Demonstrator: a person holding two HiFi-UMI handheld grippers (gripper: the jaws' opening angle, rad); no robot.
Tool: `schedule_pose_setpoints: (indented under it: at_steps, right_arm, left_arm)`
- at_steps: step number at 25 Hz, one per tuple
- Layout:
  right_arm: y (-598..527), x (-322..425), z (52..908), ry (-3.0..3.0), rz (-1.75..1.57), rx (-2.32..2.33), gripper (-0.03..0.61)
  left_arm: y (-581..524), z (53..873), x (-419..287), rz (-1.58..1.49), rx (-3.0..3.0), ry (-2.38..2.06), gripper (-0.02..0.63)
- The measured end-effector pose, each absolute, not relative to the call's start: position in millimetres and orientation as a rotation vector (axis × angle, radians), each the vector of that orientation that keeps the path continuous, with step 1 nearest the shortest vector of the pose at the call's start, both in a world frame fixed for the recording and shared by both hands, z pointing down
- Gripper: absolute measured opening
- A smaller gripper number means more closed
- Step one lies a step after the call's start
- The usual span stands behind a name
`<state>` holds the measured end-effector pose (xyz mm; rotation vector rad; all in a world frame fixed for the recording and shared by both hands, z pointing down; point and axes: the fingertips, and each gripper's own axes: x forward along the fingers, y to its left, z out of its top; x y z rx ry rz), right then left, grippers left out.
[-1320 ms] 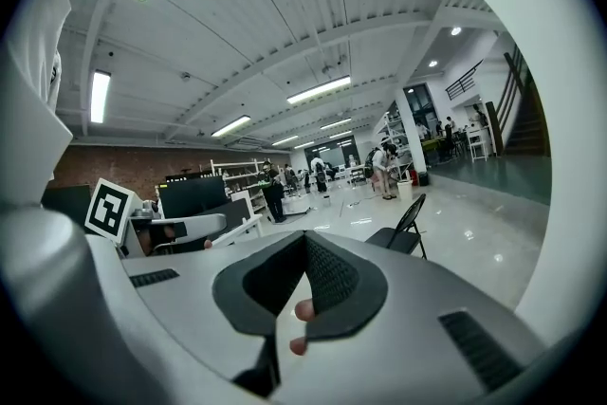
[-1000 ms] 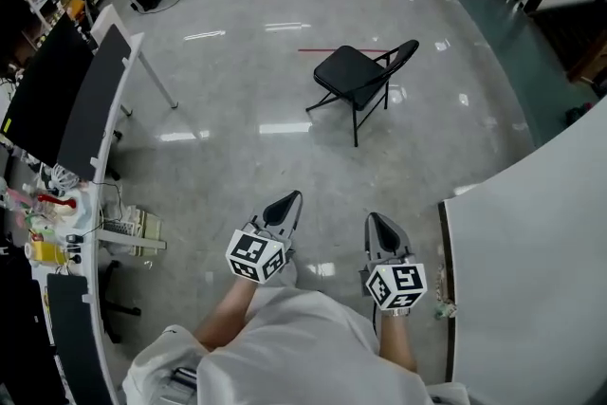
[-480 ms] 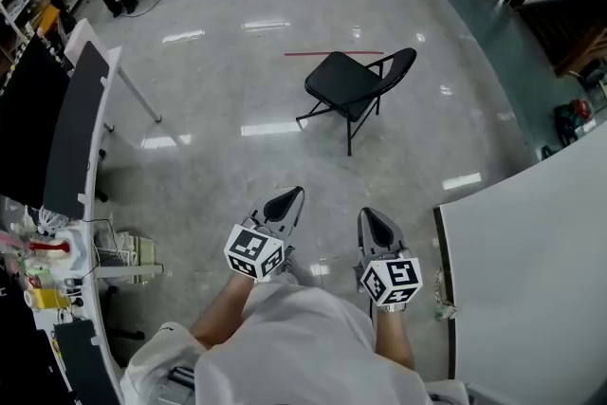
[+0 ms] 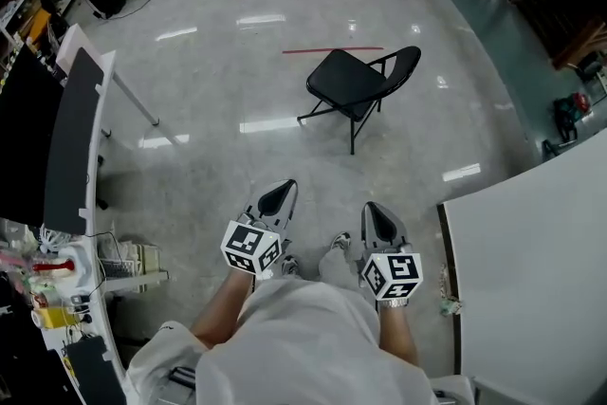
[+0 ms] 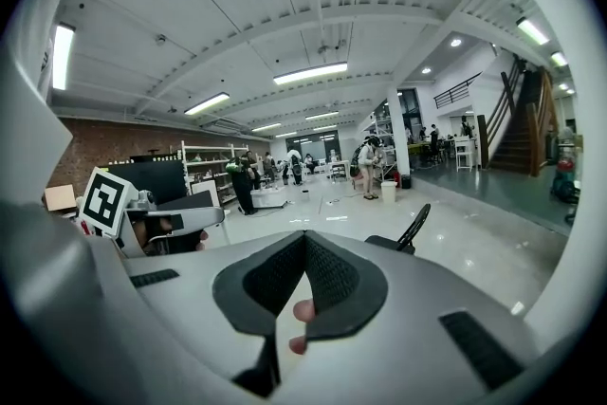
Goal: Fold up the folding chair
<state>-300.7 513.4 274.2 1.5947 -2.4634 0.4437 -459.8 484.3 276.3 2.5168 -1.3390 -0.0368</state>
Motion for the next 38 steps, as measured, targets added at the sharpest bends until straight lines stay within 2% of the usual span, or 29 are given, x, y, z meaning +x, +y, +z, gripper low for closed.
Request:
schedule_pose_setpoints:
  at_steps: [16, 29, 38]
  right_arm:
    - [417, -295, 289, -2.494, 0.518, 1.569, 0.005]
    - [304, -229, 295, -2.531, 0.563, 1.598, 0.005]
    - [266, -195, 297, -2.525, 0.576, 1.641, 0.005]
  left_arm:
    - [414, 284, -466, 0.026, 2.475, -1.414, 0.011]
    - [302, 273, -403, 0.041, 2.496, -1.431, 0.011]
    - [261, 273, -378, 0.061, 2.498, -1.442, 0.011]
